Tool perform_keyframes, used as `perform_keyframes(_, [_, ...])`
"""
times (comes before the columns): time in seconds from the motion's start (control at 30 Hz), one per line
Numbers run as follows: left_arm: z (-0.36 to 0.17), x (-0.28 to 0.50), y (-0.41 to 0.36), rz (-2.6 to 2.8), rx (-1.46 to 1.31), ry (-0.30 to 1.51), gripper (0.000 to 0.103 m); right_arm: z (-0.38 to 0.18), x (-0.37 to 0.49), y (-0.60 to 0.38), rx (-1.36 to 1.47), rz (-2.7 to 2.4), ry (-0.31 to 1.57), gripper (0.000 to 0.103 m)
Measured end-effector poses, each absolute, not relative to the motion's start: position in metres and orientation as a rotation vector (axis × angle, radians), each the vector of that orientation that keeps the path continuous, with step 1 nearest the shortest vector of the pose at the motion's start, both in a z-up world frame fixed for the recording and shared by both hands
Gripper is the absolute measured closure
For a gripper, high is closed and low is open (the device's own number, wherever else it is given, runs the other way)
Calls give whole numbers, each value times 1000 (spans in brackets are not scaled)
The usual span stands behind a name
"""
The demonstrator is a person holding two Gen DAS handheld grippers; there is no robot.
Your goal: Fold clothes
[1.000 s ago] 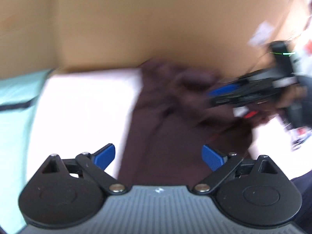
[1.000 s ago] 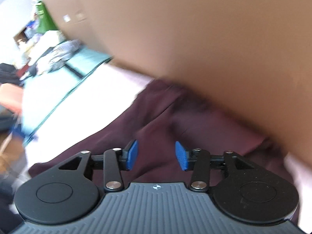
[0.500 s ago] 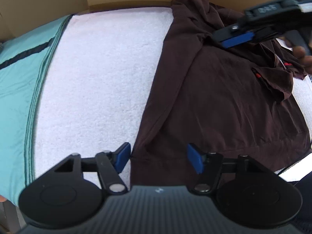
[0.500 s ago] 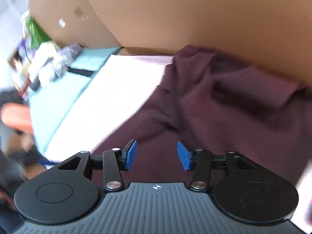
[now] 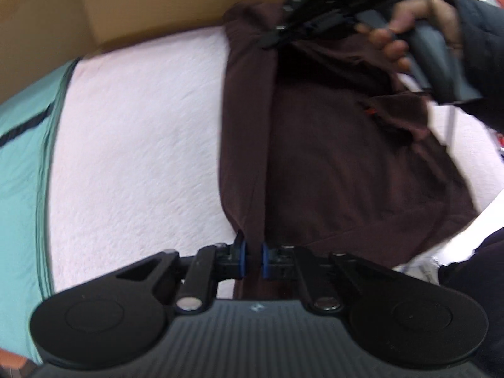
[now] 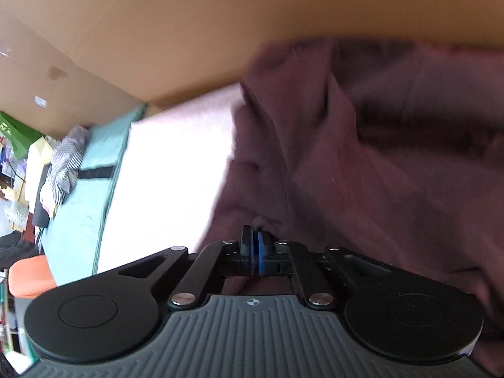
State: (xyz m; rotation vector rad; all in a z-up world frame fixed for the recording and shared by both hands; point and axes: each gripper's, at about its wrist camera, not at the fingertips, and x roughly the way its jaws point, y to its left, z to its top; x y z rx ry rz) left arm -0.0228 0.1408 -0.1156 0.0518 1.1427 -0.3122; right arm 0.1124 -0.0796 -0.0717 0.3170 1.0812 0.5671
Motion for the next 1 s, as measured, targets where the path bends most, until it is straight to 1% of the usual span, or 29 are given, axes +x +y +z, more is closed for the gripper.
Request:
perform_keyframes(0.1, [-113, -19, 119, -394, 53, 1139, 97, -45, 107, -90, 284, 573, 991, 99])
perform_keyframes(0.27, [-108, -12, 83, -531, 56, 1131, 97, -54, 116, -107, 267, 504, 1000, 99])
perform_keyframes(0.33, [-121, -6, 71, -546, 50, 1155, 91, -62, 118, -111, 248, 465, 998, 99])
perform_keyframes(0.4, [-129, -5, 68, -553, 37, 1178, 68, -73, 122, -112, 223, 434, 1003, 99])
perform_keyframes(0.43, [-125, -7, 72, -557, 28, 1172, 64, -79, 123, -113, 213, 427, 1017, 98])
perform_keyframes(0.5, [-112, -13, 85, -554, 12, 1142, 38, -87, 122, -117, 191, 415, 1034, 96])
perform_keyframes(0.53, [-103, -17, 96, -539, 11, 1112, 32, -85, 120, -120, 191, 414, 1031, 94])
perform_keyframes(0.57, [-93, -22, 109, -523, 10, 1081, 22, -80, 115, -123, 197, 404, 1019, 84])
perform_keyframes(0.6, [-88, -24, 122, -495, 12, 1066, 18, -72, 107, -127, 190, 395, 992, 70])
perform_keyframes(0.67, [-79, -27, 149, -435, 17, 1037, 19, -54, 88, -136, 171, 390, 928, 61])
perform_keyframes(0.7, [-82, -22, 158, -409, 7, 1037, 23, -47, 76, -140, 163, 402, 915, 62])
perform_keyframes(0.77, [-88, -10, 174, -357, -15, 1038, 28, -39, 50, -143, 171, 459, 939, 62])
perform_keyframes(0.87, [-97, 13, 193, -299, -39, 1025, 28, -46, 4, -138, 151, 525, 1012, 62])
perform_keyframes(1.0, [-96, 61, 183, -345, -24, 957, 27, -67, -45, -126, 104, 525, 1096, 62])
